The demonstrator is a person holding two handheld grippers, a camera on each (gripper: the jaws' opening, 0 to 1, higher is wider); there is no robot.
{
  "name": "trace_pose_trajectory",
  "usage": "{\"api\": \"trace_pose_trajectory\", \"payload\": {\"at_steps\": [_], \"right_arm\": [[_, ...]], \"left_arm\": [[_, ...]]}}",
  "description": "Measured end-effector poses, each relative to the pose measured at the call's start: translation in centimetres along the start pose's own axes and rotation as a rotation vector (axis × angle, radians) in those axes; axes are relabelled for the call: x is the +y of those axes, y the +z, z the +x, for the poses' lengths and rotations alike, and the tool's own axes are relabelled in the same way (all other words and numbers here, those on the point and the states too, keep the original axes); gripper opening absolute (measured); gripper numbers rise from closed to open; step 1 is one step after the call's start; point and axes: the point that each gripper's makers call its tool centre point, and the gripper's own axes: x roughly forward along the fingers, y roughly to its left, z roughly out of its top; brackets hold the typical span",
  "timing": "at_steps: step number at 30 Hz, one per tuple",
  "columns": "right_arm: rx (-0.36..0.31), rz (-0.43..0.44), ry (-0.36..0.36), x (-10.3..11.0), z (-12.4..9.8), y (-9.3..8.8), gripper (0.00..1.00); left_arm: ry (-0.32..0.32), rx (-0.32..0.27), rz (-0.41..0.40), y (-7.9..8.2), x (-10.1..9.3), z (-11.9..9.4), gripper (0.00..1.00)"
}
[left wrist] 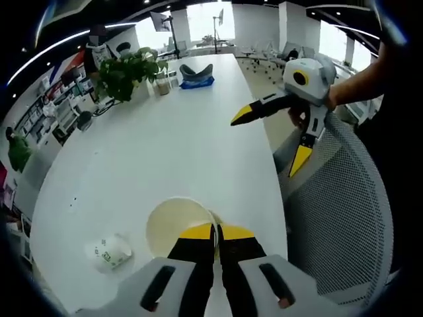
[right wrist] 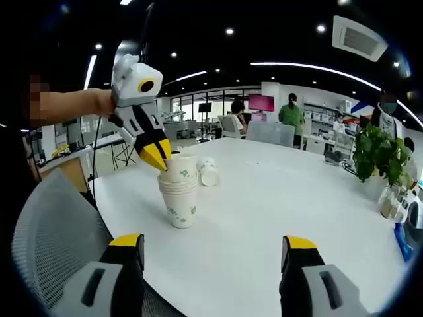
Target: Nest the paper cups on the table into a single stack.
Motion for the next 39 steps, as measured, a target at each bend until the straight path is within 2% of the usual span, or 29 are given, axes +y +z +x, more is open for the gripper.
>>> {"api": "trace_pose_trajectory", "payload": {"at_steps": [19, 32, 35, 39], "right_arm": [[0.007, 0.006, -0.004, -0.2, 0.0, -0.2, 0.85], [0.012, 0.012, -0.009, -0.3, 0.0, -0.3, 0.83], [0.028, -0.021, -0.002, 0.0, 0.1, -0.5, 0.83], [0.019, -0.027, 0.003, 0.1, 0.1, -0.2, 0.83]], "left_arm": [[-0.104, 0.009, -0.033, -0.6, -1.3, 1.2, 0.0], [-0.133, 0.052, -0.042, -2.1, -1.2, 2.6, 0.01], [-0.14, 0.055, -0.046, -2.3, -1.2, 3.0, 0.02], [-0.148, 0.064, -0.048, -2.5, -1.2, 3.2, 0.02]]}}
